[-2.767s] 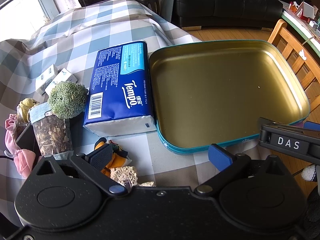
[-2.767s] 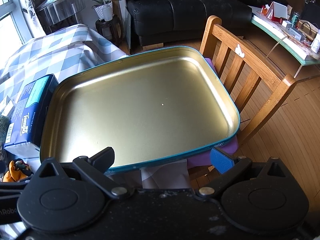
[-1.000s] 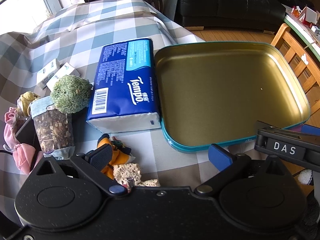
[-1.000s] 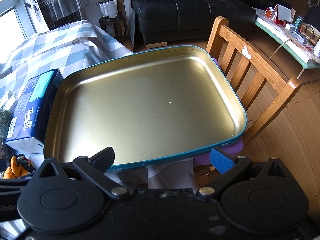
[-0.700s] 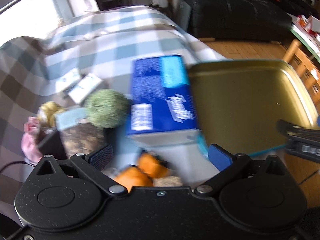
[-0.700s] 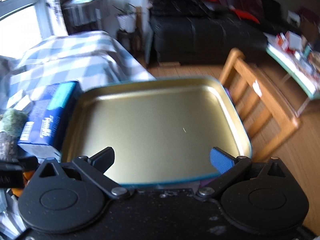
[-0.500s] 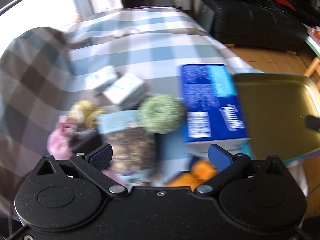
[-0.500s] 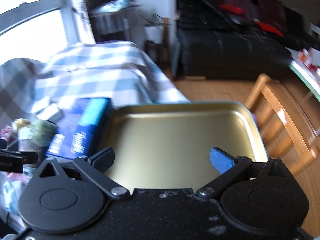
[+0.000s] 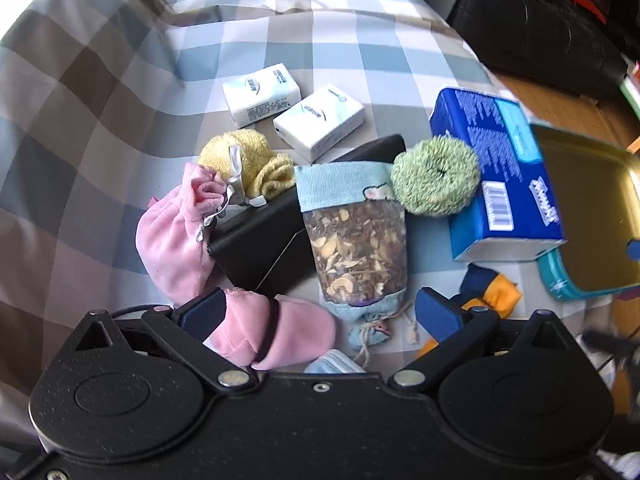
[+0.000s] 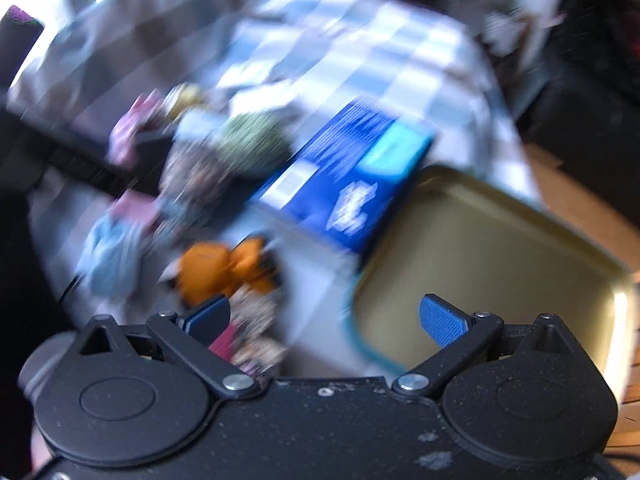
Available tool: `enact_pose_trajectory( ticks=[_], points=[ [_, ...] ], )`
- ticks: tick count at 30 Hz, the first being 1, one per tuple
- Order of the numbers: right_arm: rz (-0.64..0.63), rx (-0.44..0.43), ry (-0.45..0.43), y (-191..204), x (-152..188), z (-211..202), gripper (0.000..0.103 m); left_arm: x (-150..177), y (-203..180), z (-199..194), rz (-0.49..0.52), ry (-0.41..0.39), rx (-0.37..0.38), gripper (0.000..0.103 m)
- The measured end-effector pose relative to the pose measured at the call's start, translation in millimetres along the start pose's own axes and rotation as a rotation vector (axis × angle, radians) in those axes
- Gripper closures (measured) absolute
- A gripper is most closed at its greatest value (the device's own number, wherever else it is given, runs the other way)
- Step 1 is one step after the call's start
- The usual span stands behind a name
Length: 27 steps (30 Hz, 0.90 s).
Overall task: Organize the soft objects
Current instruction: 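Grasp the blue face mask with the left gripper while the right gripper grasps the lace pouch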
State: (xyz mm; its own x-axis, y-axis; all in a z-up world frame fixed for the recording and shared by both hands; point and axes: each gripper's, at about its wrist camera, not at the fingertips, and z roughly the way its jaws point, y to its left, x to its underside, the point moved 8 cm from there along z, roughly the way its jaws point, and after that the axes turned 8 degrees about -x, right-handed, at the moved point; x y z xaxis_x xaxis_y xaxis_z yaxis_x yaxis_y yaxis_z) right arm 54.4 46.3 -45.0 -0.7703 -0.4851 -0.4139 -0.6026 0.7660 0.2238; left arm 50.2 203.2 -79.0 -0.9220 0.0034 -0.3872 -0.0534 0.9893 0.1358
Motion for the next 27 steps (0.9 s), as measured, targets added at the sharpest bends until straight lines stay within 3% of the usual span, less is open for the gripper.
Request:
enact_pose_trajectory(
  ticks=[5, 10, 24, 27],
  points=[
    [-0.075, -0.076, 0.121, 18.6, 17.7, 23.3, 0.006, 9.0, -8.4, 5.3, 0.058, 0.016, 0.002, 0.007],
    [-0.052, -0.154, 0.199, 22.1, 26.4, 42.6, 0.010, 13.6, -10.3, 8.7, 0.062, 0.037, 0.010, 0.007],
    [-0.065, -0.125, 0.249, 28.1, 29.9, 90.1, 0.017, 16.6, -18.5, -1.6, 0.060, 0.056, -0.022, 0.007],
    [-0.082, -0.119, 0.223, 29.2, 27.8, 88.8, 0.027, 23.1, -20.5, -1.9, 0.060, 0.080, -0.027, 0.007]
  ],
)
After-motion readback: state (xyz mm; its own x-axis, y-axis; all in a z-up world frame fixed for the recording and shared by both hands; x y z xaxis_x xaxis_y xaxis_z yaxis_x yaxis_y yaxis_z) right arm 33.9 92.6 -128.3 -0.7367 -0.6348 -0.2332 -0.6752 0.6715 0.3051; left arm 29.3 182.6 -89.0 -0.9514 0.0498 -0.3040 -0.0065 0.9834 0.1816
